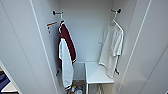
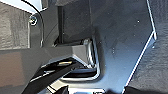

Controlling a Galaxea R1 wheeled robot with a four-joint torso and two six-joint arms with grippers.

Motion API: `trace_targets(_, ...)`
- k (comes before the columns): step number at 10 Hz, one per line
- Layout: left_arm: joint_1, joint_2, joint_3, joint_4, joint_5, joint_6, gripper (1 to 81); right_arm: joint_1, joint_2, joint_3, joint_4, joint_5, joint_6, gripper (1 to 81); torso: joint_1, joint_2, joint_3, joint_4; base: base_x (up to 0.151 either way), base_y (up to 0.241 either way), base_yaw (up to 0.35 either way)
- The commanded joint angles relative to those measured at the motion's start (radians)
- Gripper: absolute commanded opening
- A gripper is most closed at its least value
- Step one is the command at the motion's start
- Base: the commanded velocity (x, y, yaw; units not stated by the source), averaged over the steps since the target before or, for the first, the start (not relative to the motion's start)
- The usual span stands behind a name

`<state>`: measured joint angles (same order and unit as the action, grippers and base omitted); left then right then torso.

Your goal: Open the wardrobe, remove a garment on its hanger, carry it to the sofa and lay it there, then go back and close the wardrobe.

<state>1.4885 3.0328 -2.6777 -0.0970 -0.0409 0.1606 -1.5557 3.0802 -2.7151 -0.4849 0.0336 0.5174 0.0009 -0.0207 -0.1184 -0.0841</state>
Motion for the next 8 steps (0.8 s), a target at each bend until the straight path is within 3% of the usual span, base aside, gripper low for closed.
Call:
trace_targets(1,-0.04,-0.003,0.004,0.008,0.059,0.01,81.1,0.03,0.005,0.003,-0.009,-0.049,0.001,81.1,0.0,0.0,0.0,0.0,0.097,0.0,0.0)
trace_targets(8,-0.035,-0.006,0.004,0.008,0.058,0.011,81.1,0.033,0.005,0.006,-0.015,-0.049,-0.005,81.1,0.0,0.0,0.0,0.0,0.101,0.0,0.0)
